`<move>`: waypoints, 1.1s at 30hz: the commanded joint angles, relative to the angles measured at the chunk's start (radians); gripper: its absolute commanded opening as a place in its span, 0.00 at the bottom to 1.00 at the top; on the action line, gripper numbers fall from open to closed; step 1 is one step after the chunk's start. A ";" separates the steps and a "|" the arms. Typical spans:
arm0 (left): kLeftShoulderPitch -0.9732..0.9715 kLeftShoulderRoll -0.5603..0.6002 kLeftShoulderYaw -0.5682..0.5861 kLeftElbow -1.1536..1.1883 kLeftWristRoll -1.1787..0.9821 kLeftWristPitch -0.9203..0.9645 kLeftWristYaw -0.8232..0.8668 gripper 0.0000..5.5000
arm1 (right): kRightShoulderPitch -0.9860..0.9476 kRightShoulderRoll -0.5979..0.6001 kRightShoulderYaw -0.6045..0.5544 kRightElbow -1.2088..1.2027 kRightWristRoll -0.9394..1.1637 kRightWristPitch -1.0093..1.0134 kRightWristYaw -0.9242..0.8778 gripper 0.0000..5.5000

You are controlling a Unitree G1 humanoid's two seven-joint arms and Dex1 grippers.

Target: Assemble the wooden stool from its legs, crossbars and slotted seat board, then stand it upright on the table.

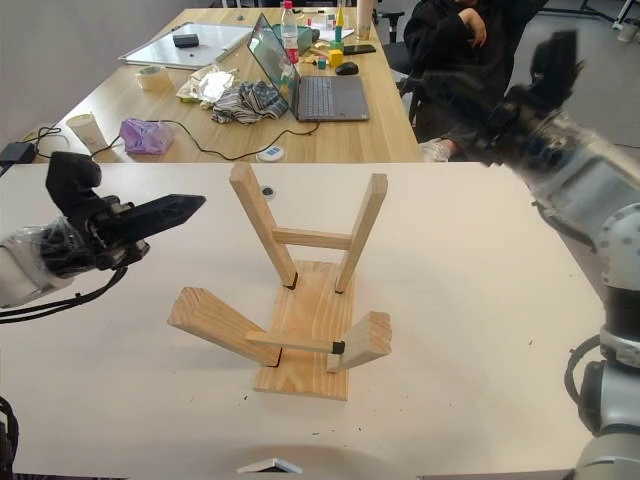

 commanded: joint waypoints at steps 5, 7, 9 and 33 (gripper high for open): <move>0.007 -0.094 -0.051 0.042 0.287 -0.083 -0.032 0.00 | 0.017 0.070 0.089 0.208 -0.252 0.090 0.503 0.37; 0.008 -0.116 -0.047 0.035 0.303 -0.078 -0.034 0.00 | 0.018 0.077 0.104 0.231 -0.318 0.095 0.562 0.47; 0.004 -0.136 -0.037 0.024 0.284 -0.059 -0.036 0.00 | 0.003 0.099 0.125 0.247 -0.398 0.076 0.593 0.48; 0.043 -0.102 -0.458 0.079 0.840 -0.177 -0.436 0.00 | 0.059 0.271 0.387 0.624 -1.196 -0.373 0.612 0.21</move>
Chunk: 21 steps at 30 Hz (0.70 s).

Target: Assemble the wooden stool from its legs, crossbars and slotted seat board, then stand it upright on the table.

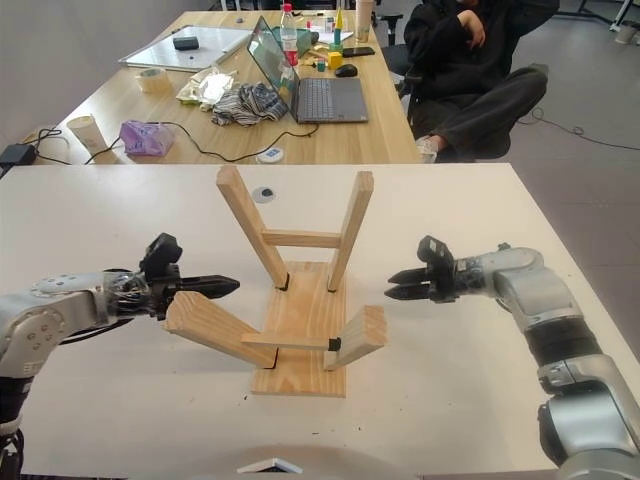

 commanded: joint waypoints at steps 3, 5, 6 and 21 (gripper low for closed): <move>-0.125 -0.132 -0.233 0.229 0.260 -0.147 -0.084 0.00 | -0.131 0.168 0.032 0.226 -0.178 -0.178 -0.174 0.12; -0.171 -0.158 -0.300 0.358 0.368 -0.216 -0.119 0.00 | -0.143 0.200 0.023 0.245 -0.201 -0.209 -0.191 0.07; -0.194 -0.163 -0.327 0.417 0.417 -0.247 -0.136 0.00 | -0.146 0.211 0.020 0.243 -0.206 -0.219 -0.194 0.04; -0.835 -0.478 -0.318 1.448 0.833 -1.053 -0.052 0.00 | -0.321 0.296 -0.045 0.548 -0.386 -0.472 -0.605 0.00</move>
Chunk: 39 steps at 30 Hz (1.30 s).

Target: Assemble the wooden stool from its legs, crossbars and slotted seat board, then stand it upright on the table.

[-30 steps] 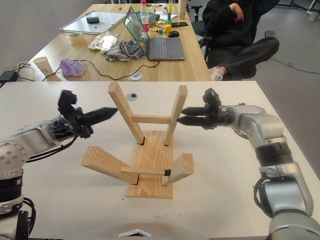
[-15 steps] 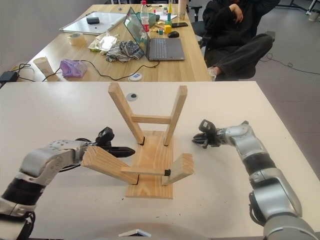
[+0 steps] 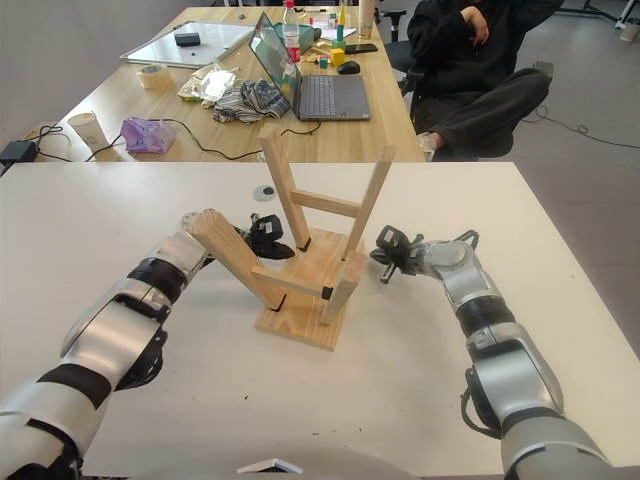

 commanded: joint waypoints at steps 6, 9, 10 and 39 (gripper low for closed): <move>0.193 0.243 0.388 -0.392 -0.206 0.156 0.059 0.00 | -0.204 0.073 -0.053 0.370 -0.098 -0.160 -0.295 0.00; 0.476 0.465 0.408 -0.830 -0.240 0.421 -0.043 0.00 | -0.206 0.095 -0.056 0.422 -0.102 -0.161 -0.278 0.00; 0.502 0.530 0.416 -0.902 -0.253 0.482 -0.087 0.00 | -0.200 0.091 -0.057 0.429 -0.106 -0.165 -0.289 0.00; 0.791 0.117 0.402 -1.102 -0.378 0.963 0.445 0.00 | -0.111 0.037 -0.196 0.474 -0.185 -0.312 -0.684 0.00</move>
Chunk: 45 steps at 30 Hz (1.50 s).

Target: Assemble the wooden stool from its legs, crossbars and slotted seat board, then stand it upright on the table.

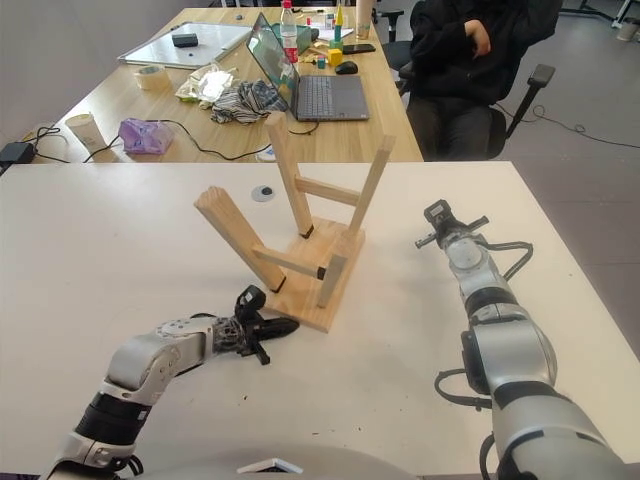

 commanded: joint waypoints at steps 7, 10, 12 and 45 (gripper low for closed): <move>-0.167 0.105 0.357 0.096 -0.208 0.119 -0.003 0.00 | 0.013 0.003 0.017 -0.020 -0.024 -0.035 -0.003 0.00; -0.190 0.079 0.381 -0.093 -0.454 0.298 -0.041 0.00 | 0.007 -0.010 0.011 -0.019 -0.021 -0.033 -0.007 0.00; -0.204 0.046 0.358 -0.115 -0.470 0.312 -0.001 0.00 | 0.002 -0.011 0.010 -0.018 -0.022 -0.032 -0.011 0.00; -0.254 -0.001 -0.347 0.554 0.525 -1.059 -0.199 0.00 | -0.028 -0.087 -0.051 -0.090 0.036 -0.159 0.070 0.00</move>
